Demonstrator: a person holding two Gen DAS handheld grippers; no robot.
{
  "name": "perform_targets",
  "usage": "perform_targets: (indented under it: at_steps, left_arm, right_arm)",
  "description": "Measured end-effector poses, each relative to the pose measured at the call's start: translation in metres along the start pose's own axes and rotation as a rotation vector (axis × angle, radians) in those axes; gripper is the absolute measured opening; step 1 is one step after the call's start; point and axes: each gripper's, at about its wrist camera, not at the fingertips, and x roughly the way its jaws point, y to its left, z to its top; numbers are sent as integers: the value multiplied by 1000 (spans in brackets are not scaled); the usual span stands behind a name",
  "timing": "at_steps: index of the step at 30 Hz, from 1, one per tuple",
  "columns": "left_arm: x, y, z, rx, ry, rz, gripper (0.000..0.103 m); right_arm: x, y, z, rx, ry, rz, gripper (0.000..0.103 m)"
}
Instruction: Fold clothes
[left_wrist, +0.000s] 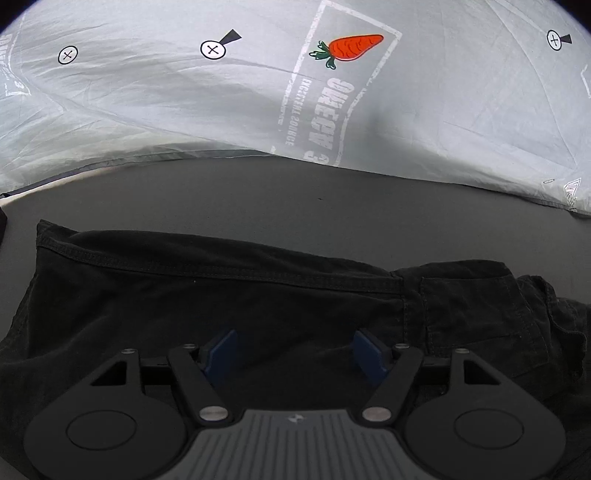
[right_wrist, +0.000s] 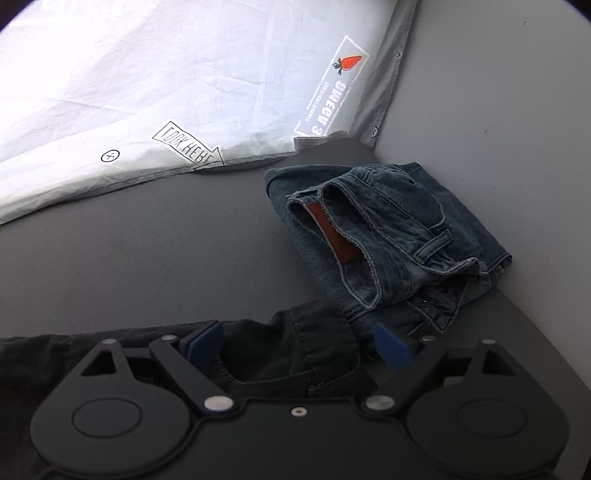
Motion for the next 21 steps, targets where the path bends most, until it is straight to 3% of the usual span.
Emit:
perform_targets:
  at_steps: [2,3,4,8,10,12,14,17,19,21]
  left_arm:
    - [8,-11,-4,19,20,23,71]
    - [12,-15,-5,20,30,40,71]
    - [14,-15,-5,13,33,55,71]
    - [24,-12,-5,-40,52,113,72]
    - [27,-7,-8,-60,42,130,81]
    - [29,-3,-9,-78,40,140,86]
    - [26,-2,-7,-78,47,148,86]
    - [15,-4,-4,-49,40,156,86]
    - [5,-7,-3,-30,23,144,86]
    - [-4,-12,-4,-21,13,127,86]
  right_arm:
    - [23,-6,-1,-10,51,61,84]
    - [31,-5,-1,-18,70,108,44]
    - [33,-3,-1,-33,65,137,14]
    - [20,1,21,-62,-78,159,13]
    - [29,-3,33,4,-77,201,14]
    - [59,6,34,-4,4,206,17]
    - [84,20,24,-88,87,179,31]
    - [74,4,21,-17,47,202,46]
    - [51,-22,17,80,-5,244,65]
    - [26,-46,7,146,-41,250,68]
